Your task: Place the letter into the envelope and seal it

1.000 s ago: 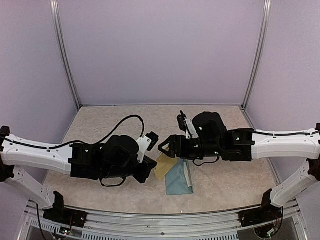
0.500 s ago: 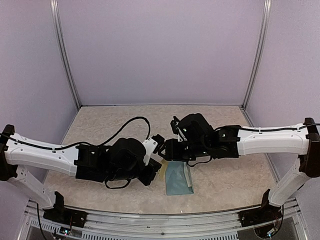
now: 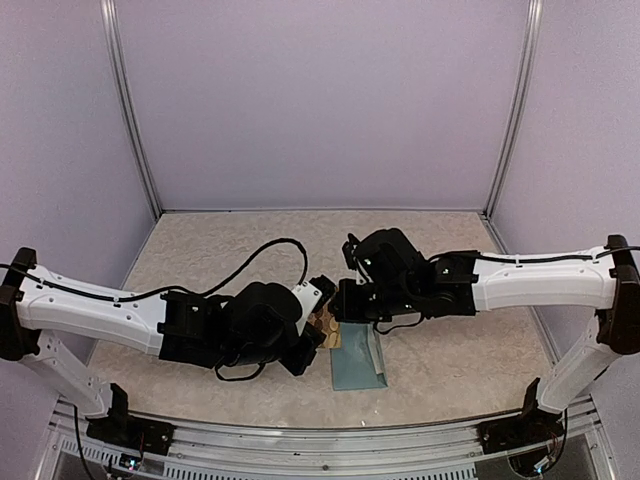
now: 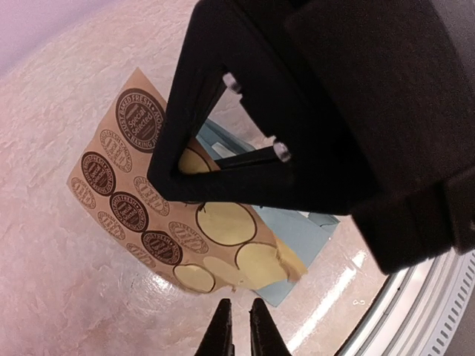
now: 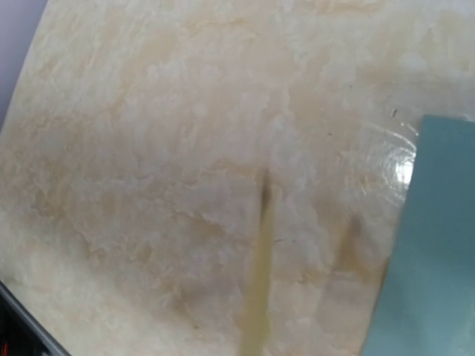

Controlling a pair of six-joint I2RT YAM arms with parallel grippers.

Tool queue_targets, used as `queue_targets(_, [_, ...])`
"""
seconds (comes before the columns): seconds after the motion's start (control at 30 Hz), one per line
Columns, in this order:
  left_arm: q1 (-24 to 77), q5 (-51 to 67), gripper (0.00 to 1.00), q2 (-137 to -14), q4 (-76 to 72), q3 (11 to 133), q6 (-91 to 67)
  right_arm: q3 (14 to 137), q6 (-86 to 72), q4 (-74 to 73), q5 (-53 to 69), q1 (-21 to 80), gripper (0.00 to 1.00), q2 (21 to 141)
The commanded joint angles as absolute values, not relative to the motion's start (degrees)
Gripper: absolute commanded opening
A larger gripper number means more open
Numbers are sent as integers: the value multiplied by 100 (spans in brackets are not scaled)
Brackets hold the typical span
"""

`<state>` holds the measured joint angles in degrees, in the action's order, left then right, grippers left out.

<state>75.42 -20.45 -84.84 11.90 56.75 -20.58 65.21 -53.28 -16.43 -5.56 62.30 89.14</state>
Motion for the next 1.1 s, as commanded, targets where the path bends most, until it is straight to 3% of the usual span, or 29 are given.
queue_targets(0.0, [7585, -2100, 14, -8528, 1183, 5830, -2152, 6192, -5312, -1173, -636, 6180, 0, 8597])
queue_targets(0.03, [7589, -2105, 23, -8513, 1171, 5820, -2178, 6071, -5274, -1018, -633, 6165, 0, 8500])
queue_targets(0.1, [7587, -2170, 50, -8446, 1197, 5812, -2268, 5818, -5092, -688, -605, 6140, 0, 8277])
queue_targets(0.13, [7585, -2197, 56, -8384, 1206, 5796, -2313, 5669, -4960, -499, -557, 6111, 0, 8154])
queue_targets(0.3, [7492, -2148, 77, -7748, 1178, 5671, -2548, 5063, -3915, 284, 399, 5876, 0, 7487])
queue_targets(0.47, [7017, -1304, 87, -7107, 1178, 5692, -2595, 4912, -2945, 444, 1993, 5809, 0, 7062])
queue_targets(0.67, [6586, 11, 91, -6602, 1195, 5827, -2369, 4986, -2591, 191, 3305, 5805, 0, 6932])
queue_targets(0.8, [6596, 806, 87, -6815, 1436, 6136, -2115, 5027, -2528, 96, 3807, 5808, 0, 7009])
queue_targets(1.07, [6647, 1564, 53, -7160, 1275, 6267, -1977, 5110, -2386, -111, 4120, 5818, 0, 7072])
